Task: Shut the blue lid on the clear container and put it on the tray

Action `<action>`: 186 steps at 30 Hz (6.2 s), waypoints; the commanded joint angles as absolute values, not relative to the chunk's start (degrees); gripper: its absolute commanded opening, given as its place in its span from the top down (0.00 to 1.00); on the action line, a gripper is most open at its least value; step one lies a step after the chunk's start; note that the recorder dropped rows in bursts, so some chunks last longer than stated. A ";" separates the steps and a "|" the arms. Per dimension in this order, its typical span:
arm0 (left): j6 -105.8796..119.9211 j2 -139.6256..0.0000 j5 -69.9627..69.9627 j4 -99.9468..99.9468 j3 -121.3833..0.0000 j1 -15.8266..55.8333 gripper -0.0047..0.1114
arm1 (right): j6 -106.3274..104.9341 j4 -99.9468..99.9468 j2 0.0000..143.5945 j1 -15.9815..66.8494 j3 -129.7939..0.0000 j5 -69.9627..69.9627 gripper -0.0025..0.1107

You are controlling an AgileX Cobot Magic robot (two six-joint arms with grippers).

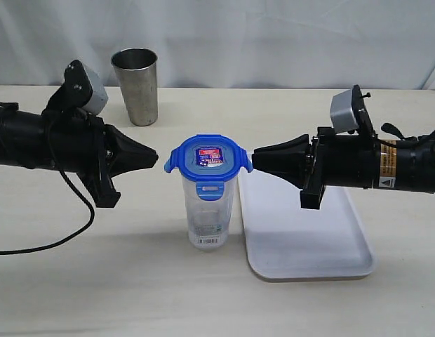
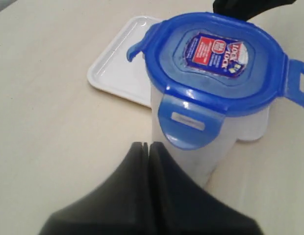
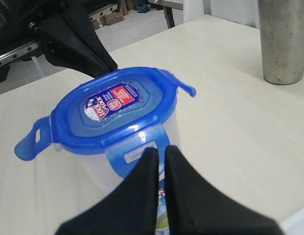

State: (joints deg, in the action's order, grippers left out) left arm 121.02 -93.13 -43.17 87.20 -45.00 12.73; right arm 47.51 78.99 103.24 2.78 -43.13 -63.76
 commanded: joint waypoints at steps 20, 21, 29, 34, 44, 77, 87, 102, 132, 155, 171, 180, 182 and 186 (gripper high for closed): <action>122.60 -90.99 -42.40 88.65 -48.13 12.71 0.96 | 45.68 74.40 102.26 8.17 -43.26 -59.80 0.94; 122.60 -90.99 -42.63 88.49 -48.13 12.71 0.96 | 45.37 73.99 102.26 8.41 -43.26 -59.49 0.94; 122.60 -93.41 -42.78 87.78 -48.13 12.71 0.96 | 45.37 74.52 102.26 7.87 -43.26 -59.68 0.94; 122.60 -97.13 -42.78 88.57 -48.31 12.71 0.96 | 45.74 75.26 102.26 7.87 -43.26 -59.68 0.94; 122.60 -97.16 -37.29 87.83 -48.81 12.71 0.96 | 48.60 77.99 97.48 7.87 -43.26 -53.21 0.94; 101.65 -97.49 13.38 87.27 -53.50 6.05 0.96 | 91.56 99.95 82.42 19.62 -54.15 -15.75 0.94; -38.40 -99.32 63.83 -84.03 -44.23 -9.88 0.96 | 88.68 99.95 82.42 19.62 -54.76 -29.32 0.94; -12.87 -120.77 69.96 -80.00 -41.41 -1.64 0.56 | 88.83 99.95 82.54 19.50 -54.47 -31.80 0.94; -7.26 -126.57 66.85 -63.78 -49.28 19.34 0.17 | 92.31 99.95 84.84 19.50 -53.29 -31.61 0.94; -7.51 -126.57 66.40 -61.17 -50.02 22.06 0.17 | 111.23 99.95 85.23 19.18 -55.95 -8.25 0.59; -7.08 -126.57 66.13 -60.79 -50.02 22.06 0.17 | 112.02 99.95 85.23 19.18 -54.97 -0.94 0.59; -6.83 -126.57 67.12 -60.79 -50.02 22.06 0.52 | 112.00 99.95 85.23 19.18 -54.82 -24.24 0.59; -6.83 -126.57 66.89 -60.79 -50.02 22.06 0.62 | 112.38 99.95 85.23 19.18 -56.63 -29.88 0.59; -7.59 -126.57 66.24 -60.79 -50.02 22.06 0.82 | 115.26 99.95 85.23 19.18 -62.54 -36.19 0.59</action>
